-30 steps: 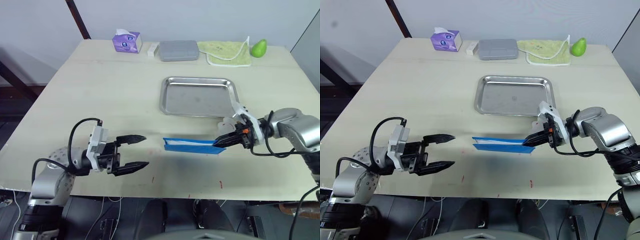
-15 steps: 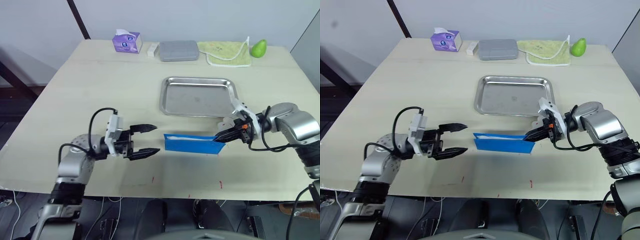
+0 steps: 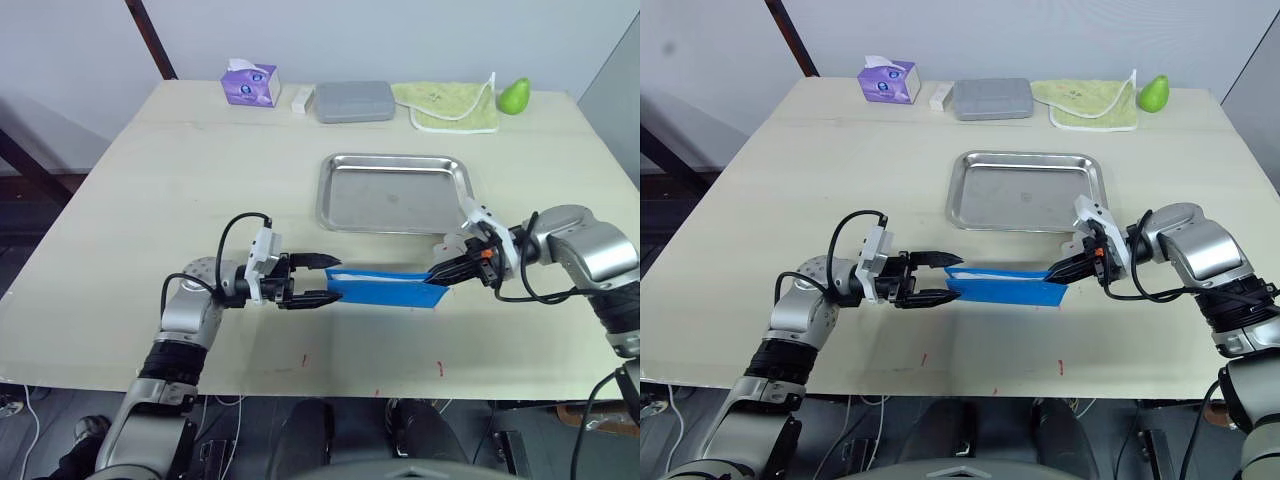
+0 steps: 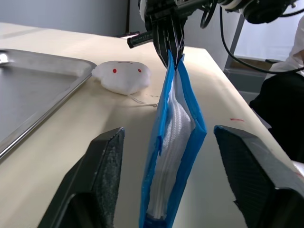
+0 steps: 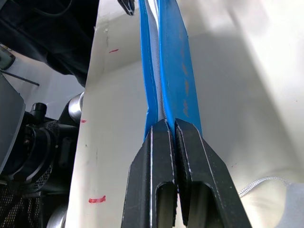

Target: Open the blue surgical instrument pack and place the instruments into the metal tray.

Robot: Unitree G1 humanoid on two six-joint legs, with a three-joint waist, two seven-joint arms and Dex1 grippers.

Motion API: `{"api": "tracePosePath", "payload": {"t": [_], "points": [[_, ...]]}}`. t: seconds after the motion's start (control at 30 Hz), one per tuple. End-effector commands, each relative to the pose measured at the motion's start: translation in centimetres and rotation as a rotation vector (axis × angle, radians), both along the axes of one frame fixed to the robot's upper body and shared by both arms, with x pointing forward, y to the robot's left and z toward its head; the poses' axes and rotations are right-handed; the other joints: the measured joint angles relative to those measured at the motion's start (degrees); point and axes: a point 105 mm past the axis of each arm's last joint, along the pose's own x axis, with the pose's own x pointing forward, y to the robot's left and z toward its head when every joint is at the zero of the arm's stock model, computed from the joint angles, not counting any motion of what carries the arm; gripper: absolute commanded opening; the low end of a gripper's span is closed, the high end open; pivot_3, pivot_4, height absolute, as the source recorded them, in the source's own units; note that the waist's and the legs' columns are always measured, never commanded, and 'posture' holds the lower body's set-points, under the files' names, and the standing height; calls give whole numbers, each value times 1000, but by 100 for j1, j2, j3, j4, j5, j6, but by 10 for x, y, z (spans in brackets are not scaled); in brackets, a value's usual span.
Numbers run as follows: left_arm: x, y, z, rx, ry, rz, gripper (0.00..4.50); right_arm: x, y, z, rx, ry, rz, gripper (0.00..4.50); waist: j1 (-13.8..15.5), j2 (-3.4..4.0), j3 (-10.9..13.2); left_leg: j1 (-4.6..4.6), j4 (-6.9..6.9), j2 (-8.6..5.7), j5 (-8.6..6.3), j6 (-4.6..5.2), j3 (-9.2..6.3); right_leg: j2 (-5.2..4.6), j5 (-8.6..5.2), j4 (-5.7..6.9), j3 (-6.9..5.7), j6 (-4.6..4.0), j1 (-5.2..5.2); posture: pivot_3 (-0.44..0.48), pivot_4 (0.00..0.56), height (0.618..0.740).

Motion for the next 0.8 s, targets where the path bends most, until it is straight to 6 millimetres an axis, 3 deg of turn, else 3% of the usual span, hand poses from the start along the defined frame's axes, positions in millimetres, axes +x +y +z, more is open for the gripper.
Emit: {"api": "tracePosePath", "payload": {"t": [0.03, 0.17, 0.3, 0.33, 0.4, 0.43, 0.7, 0.8], "points": [[0, -5, 5, -1, -47, -30, 3209, 0, 0, -8, -33, 2, -19, 0, -4, 0, 0, 0, 0, 0, 0, 0, 0, 0, 0, 0, 0, 0, 0, 0, 150, 736], [0, -9, 7, -21, -52, -42, 3209, 0, 1, -8, -31, -1, -21, 0, -25, 0, 0, 0, 0, 0, 0, 0, -2, 0, 0, 0, 0, 0, 0, 0, 150, 736], [0, -12, 9, -24, -57, -49, 2014, 1, 2, -8, -31, -4, -24, 0, -65, 0, 0, 0, 0, 1, 0, 0, -4, 1, 0, 1, 0, 0, 0, 0, 150, 736], [0, -12, 9, -25, -59, -51, 1294, 1, 2, -8, -31, -4, -24, 0, -69, 0, 0, 0, 0, 1, 0, 0, -4, 1, 0, 1, 0, 0, 0, 0, 150, 736], [1, -13, 10, -24, -64, -52, 675, 1, 2, -8, -31, -6, -25, 0, -86, 0, 0, -1, 0, 1, 0, 0, -4, 0, 0, 1, 0, 0, 0, 0, 150, 736], [1, -14, 10, -23, -66, -53, 52, 1, 2, -8, -30, -6, -25, 0, -92, 0, 0, -1, 0, 1, 0, 0, -5, 0, 0, 1, 0, 0, 0, 0, 150, 736], [2, -18, 11, -9, -88, -53, 52, 7, 0, -6, -15, -72, -67, 0, -84, 0, 0, -4, 0, 0, 0, 0, -7, -2, 0, 0, -2, 1, 0, 0, 150, 736], [2, -18, 11, -4, -90, -49, 0, 6, -4, 8, 62, -116, -70, 1000, -78, 0, 0, -5, 1, -1, 0, 0, -6, -2, 0, 0, -2, 1, 0, 0, 150, 736]]}}
